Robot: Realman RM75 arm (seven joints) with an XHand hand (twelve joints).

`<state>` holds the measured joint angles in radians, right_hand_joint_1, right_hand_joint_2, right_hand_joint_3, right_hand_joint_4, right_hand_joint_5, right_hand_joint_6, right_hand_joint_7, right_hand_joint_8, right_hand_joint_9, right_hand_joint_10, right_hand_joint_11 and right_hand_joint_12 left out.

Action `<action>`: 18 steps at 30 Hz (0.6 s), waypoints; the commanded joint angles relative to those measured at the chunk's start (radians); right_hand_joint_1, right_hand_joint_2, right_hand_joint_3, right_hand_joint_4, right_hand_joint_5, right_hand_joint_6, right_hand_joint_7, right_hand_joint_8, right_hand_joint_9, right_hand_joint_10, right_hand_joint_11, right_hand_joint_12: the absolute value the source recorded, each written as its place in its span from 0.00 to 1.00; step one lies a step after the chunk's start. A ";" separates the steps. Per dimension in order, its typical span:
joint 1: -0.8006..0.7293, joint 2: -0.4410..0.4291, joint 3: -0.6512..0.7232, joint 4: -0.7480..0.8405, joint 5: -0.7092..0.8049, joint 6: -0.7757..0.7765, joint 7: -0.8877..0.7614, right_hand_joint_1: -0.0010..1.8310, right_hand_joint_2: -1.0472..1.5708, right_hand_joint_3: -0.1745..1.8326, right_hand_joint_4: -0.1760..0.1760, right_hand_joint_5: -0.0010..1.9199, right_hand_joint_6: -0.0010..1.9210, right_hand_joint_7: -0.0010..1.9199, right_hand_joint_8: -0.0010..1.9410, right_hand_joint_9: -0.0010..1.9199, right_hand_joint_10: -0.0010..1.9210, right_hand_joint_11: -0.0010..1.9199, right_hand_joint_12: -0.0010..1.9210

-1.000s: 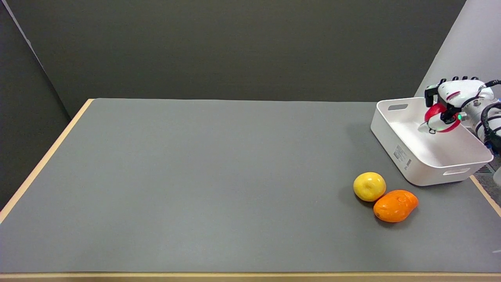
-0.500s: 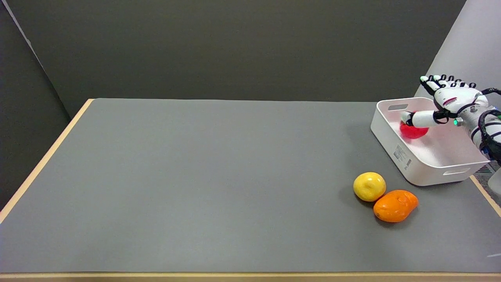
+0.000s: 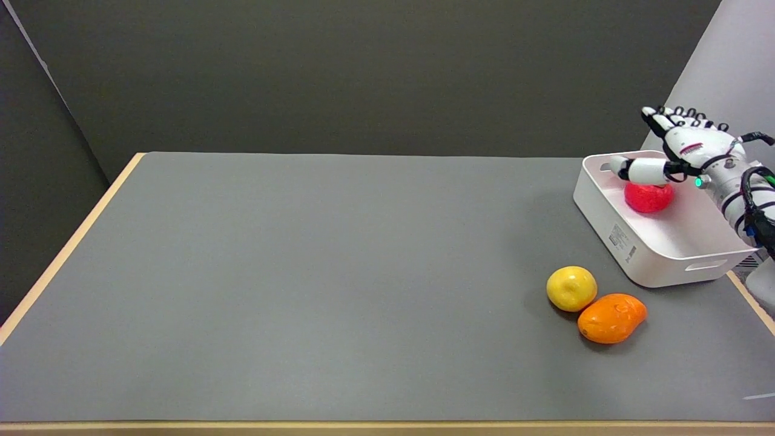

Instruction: Place tomato into white box.

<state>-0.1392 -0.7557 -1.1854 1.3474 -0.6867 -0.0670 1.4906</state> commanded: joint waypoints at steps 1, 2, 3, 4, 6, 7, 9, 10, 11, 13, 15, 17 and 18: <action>0.059 -0.048 0.001 0.262 0.013 0.109 0.164 0.08 0.64 0.47 0.75 0.00 0.00 0.00 0.00 0.00 0.00 0.00 0.18; 0.063 -0.048 -0.006 0.268 0.015 0.103 0.166 0.07 0.64 0.47 0.75 0.00 0.00 0.00 0.00 0.00 0.00 0.00 0.16; 0.068 -0.051 -0.018 0.286 0.025 0.091 0.166 0.07 0.64 0.47 0.74 0.00 0.00 0.00 0.00 0.00 0.00 0.00 0.15; 0.071 -0.052 -0.027 0.303 0.039 0.076 0.166 0.07 0.64 0.47 0.74 0.00 0.00 0.00 0.00 0.00 0.00 0.00 0.14; 0.072 -0.057 -0.046 0.334 0.066 0.059 0.169 0.06 0.64 0.48 0.73 0.00 0.00 0.00 0.00 0.00 0.00 0.00 0.12; 0.069 -0.062 -0.057 0.349 0.085 0.064 0.175 0.06 0.64 0.48 0.72 0.00 0.00 0.00 0.00 0.00 0.00 0.00 0.11; 0.066 -0.072 -0.080 0.371 0.116 0.083 0.182 0.05 0.64 0.48 0.71 0.00 0.00 0.00 0.00 0.00 0.00 0.00 0.10; 0.065 -0.078 -0.101 0.384 0.134 0.100 0.183 0.05 0.65 0.48 0.71 0.00 0.00 0.00 0.00 0.00 0.00 0.00 0.09; 0.065 -0.081 -0.114 0.391 0.142 0.112 0.184 0.05 0.65 0.48 0.70 0.00 0.00 0.00 0.00 0.00 0.00 0.00 0.08; 0.065 -0.088 -0.162 0.418 0.163 0.146 0.184 0.04 0.65 0.49 0.69 0.00 0.00 0.00 0.00 0.00 0.00 0.00 0.08; 0.067 -0.092 -0.204 0.435 0.176 0.158 0.184 0.04 0.63 0.52 0.69 0.00 0.01 0.00 0.00 0.00 0.00 0.00 0.07; 0.070 -0.099 -0.236 0.453 0.182 0.161 0.184 0.03 0.62 0.55 0.69 0.00 0.02 0.00 0.00 0.00 0.00 0.00 0.08; 0.076 -0.104 -0.260 0.456 0.187 0.180 0.184 0.03 0.62 0.55 0.70 0.00 0.03 0.00 0.00 0.00 0.00 0.00 0.10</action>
<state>-0.0926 -0.8063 -1.2400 1.6089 -0.6175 0.0123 1.6237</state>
